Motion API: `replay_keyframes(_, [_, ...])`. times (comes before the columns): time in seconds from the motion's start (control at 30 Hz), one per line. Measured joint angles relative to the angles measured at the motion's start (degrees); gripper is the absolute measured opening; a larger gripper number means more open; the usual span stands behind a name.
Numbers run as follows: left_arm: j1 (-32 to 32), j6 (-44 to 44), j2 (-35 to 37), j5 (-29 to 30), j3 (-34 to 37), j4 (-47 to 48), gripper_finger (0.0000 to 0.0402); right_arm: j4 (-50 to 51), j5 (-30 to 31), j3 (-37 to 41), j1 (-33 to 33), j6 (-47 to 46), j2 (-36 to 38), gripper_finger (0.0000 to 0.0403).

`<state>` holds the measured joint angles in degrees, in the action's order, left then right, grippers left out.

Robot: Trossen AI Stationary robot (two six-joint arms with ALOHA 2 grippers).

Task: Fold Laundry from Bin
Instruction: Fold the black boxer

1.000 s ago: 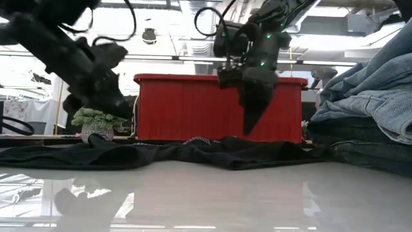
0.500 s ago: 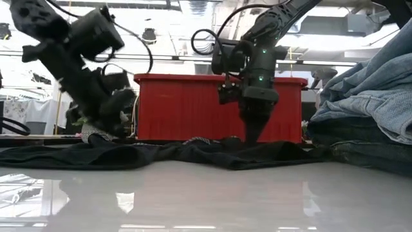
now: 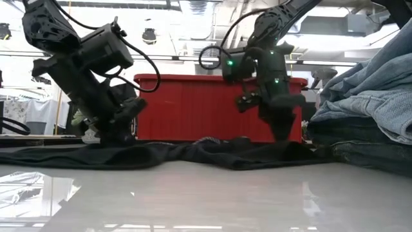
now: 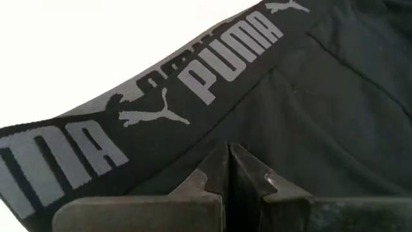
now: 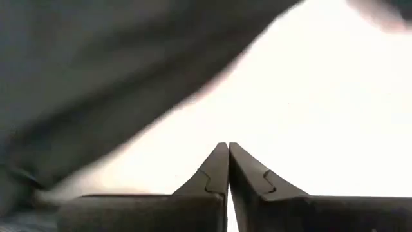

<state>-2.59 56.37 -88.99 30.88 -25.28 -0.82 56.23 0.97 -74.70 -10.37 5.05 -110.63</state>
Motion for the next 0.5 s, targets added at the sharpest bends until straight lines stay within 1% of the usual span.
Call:
replay_keyframes(0.07, [0.37, 0.24, 1.09, -0.91, 0.04, 1.92, 0.0000, 0.93, 0.72, 0.00, -0.40, 0.92, 0.01, 0.0039])
replay_keyframes(0.13, [0.56, 0.11, 1.91, -1.59, 0.11, 2.81, 0.0000, -0.16, 0.68, -0.03, -0.74, 1.27, 0.80, 0.0036])
replay_keyframes(0.27, [0.56, -0.16, 2.79, -1.92, 0.26, 4.04, 0.0000, -6.77, 0.29, -0.50, -0.46, 2.77, 5.26, 0.0016])
replay_keyframes(0.37, [0.54, 0.34, 2.86, -1.56, 0.26, 5.01, 0.0000, -11.57, -2.59, 0.85, -1.04, 2.71, 7.45, 0.0015])
replay_keyframes(0.5, [0.52, 0.86, 2.86, -1.46, 0.26, 5.11, 0.0000, -16.48, -5.52, 3.47, -1.87, 2.08, 7.29, 0.0015])
